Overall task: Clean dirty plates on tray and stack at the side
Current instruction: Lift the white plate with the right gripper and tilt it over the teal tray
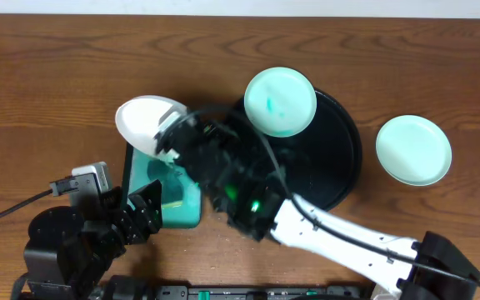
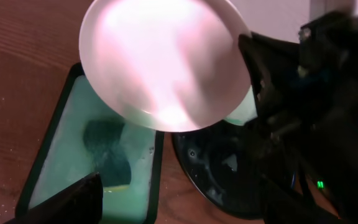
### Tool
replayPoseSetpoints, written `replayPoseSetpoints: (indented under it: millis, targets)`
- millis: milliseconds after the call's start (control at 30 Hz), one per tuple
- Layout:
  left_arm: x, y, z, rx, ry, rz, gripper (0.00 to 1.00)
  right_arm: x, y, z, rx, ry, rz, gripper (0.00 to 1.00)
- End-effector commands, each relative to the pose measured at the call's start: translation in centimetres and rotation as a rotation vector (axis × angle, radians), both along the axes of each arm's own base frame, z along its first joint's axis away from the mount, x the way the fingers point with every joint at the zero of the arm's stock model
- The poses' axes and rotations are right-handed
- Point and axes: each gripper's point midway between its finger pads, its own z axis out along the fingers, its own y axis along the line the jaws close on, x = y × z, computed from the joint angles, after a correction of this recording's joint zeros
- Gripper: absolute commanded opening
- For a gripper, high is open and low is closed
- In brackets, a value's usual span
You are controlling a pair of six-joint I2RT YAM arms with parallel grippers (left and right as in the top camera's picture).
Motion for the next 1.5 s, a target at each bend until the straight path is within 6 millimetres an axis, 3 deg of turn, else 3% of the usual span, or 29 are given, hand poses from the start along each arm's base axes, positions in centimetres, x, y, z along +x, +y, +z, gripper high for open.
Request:
replayPoseSetpoints:
  millis: [0, 267, 1133, 1233, 1333, 1400, 1467]
  targets:
    - [-0.1, -0.1, 0.8, 0.001, -0.024, -0.008, 0.8, -0.7, -1.4, 2.9, -0.089, -0.116, -0.085, 0.01]
    - [-0.1, -0.1, 0.8, 0.001, -0.021, -0.008, 0.8, -1.2, -0.9, 3.9, -0.054, -0.14, -0.08, 0.01]
    - [-0.1, -0.1, 0.8, 0.001, -0.02, -0.008, 0.8, -1.2, -1.0, 3.9, -0.033, -0.133, -0.086, 0.01]
    - [-0.1, -0.1, 0.8, 0.001, -0.02, -0.008, 0.8, -0.7, -1.4, 3.2, 0.073, -0.068, -0.118, 0.01]
    - [-0.1, -0.1, 0.8, 0.001, -0.02, -0.008, 0.8, 0.7, -2.3, 0.9, 0.238, 0.066, -0.176, 0.01]
    - [-0.1, -0.1, 0.8, 0.001, -0.02, -0.008, 0.8, 1.2, -1.8, -0.8, 0.223, 0.131, -0.128, 0.01]
    - [-0.1, -0.1, 0.8, 0.001, -0.02, -0.008, 0.8, 1.8, -2.7, -1.5, 0.195, 0.142, -0.155, 0.01]
